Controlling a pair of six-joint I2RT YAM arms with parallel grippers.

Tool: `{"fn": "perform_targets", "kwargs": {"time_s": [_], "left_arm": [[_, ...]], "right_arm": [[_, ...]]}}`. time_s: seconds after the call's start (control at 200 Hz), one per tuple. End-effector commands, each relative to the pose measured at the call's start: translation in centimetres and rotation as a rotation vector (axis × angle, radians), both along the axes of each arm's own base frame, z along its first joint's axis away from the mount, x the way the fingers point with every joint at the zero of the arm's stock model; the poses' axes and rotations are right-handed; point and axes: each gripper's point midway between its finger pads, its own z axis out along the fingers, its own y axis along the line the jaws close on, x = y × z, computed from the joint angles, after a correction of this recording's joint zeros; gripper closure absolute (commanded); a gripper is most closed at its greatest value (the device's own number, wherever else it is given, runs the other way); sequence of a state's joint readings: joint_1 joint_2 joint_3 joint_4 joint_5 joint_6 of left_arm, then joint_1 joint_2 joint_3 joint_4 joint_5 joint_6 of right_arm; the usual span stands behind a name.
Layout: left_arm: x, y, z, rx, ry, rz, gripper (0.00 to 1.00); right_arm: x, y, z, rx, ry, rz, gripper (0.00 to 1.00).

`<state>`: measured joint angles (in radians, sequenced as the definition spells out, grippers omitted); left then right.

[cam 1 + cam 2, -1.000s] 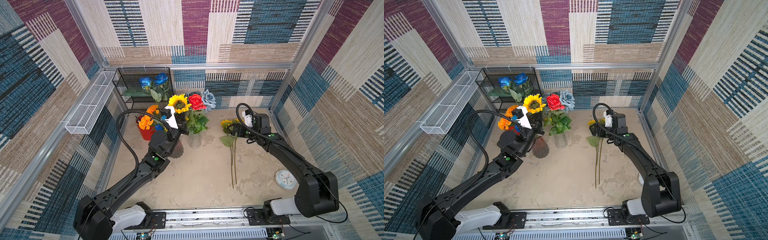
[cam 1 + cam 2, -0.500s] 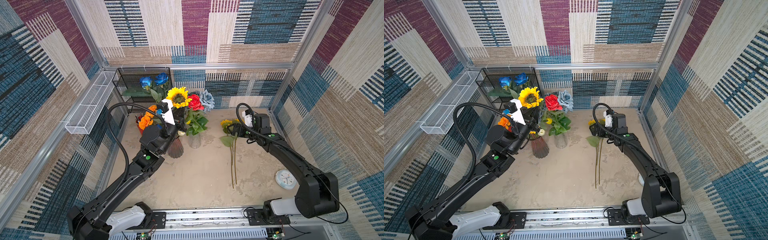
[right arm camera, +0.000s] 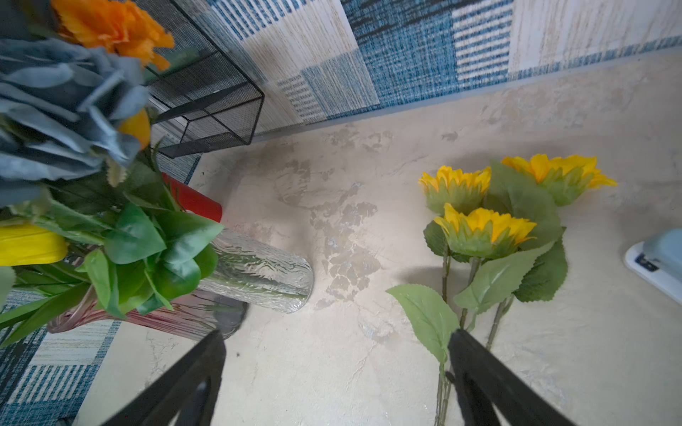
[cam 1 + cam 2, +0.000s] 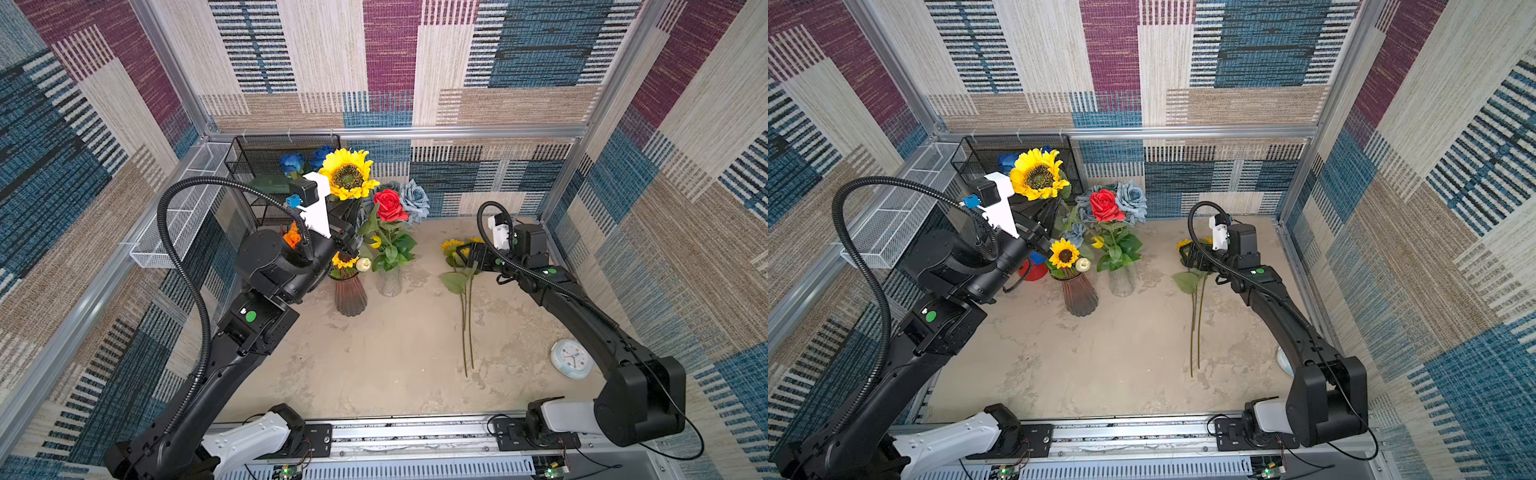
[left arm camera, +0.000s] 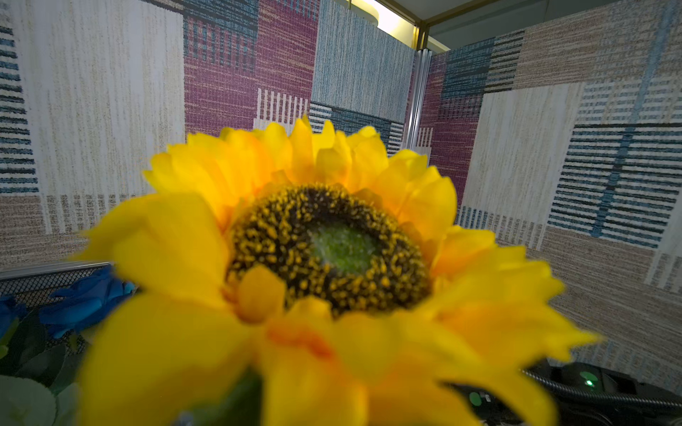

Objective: Pick out yellow flowers from the vase
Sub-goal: Pick up the flower from the vase.

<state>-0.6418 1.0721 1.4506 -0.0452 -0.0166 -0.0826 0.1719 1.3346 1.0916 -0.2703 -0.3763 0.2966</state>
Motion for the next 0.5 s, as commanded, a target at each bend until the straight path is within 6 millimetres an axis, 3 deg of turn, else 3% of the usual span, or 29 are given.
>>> {"fn": "perform_targets", "kwargs": {"time_s": [0.0, 0.21, 0.376, 0.496], "left_arm": [[-0.9, -1.3, -1.6, 0.116, 0.076, -0.088, 1.00], [-2.2, -3.5, -2.8, 0.189, 0.174, -0.237, 1.00], [-2.2, -4.8, -4.8, 0.218, 0.241, -0.316, 1.00], [-1.9, -5.8, -5.6, 0.220, 0.268, -0.359, 1.00]], "right_arm": [[-0.5, 0.8, 3.3, 0.011, -0.119, 0.064, 0.04], [-5.1, 5.0, 10.3, 0.021, -0.403, 0.323, 0.04], [-11.1, 7.9, 15.1, 0.105, -0.587, 0.559, 0.04], [-15.5, 10.2, 16.9, 0.131, -0.657, 0.728, 0.04]]}}
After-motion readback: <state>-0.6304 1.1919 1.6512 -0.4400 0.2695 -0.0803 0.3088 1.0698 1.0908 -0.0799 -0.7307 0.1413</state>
